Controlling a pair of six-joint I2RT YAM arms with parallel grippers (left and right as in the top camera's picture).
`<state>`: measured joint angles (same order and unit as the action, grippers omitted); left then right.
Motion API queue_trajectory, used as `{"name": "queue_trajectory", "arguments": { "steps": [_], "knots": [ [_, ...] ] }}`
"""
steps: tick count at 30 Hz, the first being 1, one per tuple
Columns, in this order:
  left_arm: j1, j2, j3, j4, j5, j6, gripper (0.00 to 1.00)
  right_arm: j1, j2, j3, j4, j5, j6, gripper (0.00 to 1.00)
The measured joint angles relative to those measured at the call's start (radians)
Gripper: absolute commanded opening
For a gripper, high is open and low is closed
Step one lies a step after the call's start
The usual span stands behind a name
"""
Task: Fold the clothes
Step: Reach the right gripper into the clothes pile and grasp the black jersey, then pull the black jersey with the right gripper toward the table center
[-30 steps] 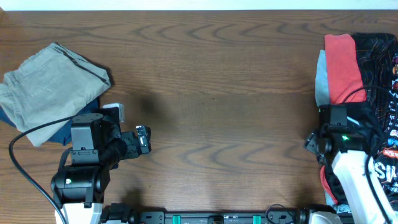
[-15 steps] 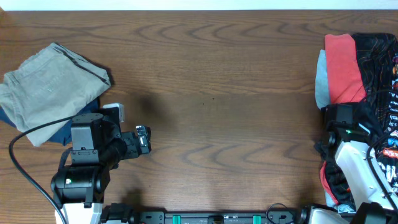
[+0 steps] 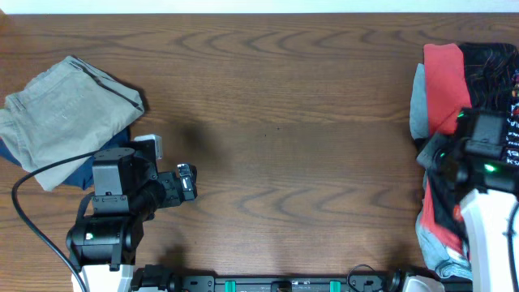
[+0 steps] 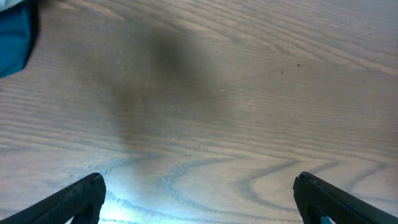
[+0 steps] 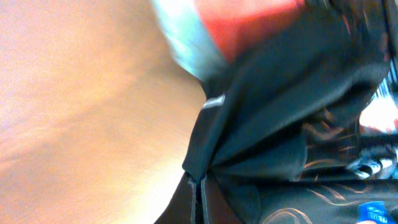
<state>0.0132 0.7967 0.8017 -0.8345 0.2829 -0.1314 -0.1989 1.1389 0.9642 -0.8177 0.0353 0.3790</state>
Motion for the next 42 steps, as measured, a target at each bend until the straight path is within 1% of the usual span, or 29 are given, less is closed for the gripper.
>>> {"name": "queue_trajectory", "arguments": {
  "steps": [3,7,17,26,29,32,34,38,40,42],
  "knots": [
    [0.000,0.000,0.000,0.000,0.000,0.000,0.98,0.000,-0.066,0.076,0.000,-0.105,-0.068,0.01],
    [0.000,0.000,0.000,0.000,0.000,0.000,0.98,0.000,-0.120,0.096,-0.021,-0.182,-0.117,0.01],
    [0.000,0.000,0.000,0.000,0.000,0.000,0.98,0.000,-0.094,0.096,-0.084,-0.230,-0.157,0.01],
    [0.000,0.000,0.000,0.000,0.000,0.000,0.98,0.000,-0.047,0.096,-0.091,-0.231,-0.162,0.01],
    [0.000,0.000,0.000,0.000,0.000,0.000,0.98,0.000,-0.040,0.096,-0.068,-0.280,-0.195,0.01],
    [0.000,0.000,0.000,0.000,0.000,0.000,0.98,0.000,-0.039,0.094,0.039,-0.470,-0.258,0.01],
    [0.000,0.000,0.000,0.000,0.000,0.000,0.98,0.001,-0.038,0.093,0.146,-0.650,-0.286,0.01],
    [0.000,0.000,0.001,0.001,0.000,0.000,0.98,0.036,-0.037,0.093,0.346,-0.962,-0.300,0.01],
    [0.000,0.000,0.001,0.000,0.000,0.000,0.98,0.091,-0.038,0.093,0.381,-1.065,-0.299,0.01],
    [0.000,0.000,0.001,0.000,0.000,0.000,0.98,0.161,-0.037,0.093,0.386,-1.121,-0.296,0.01]
  ]
}}
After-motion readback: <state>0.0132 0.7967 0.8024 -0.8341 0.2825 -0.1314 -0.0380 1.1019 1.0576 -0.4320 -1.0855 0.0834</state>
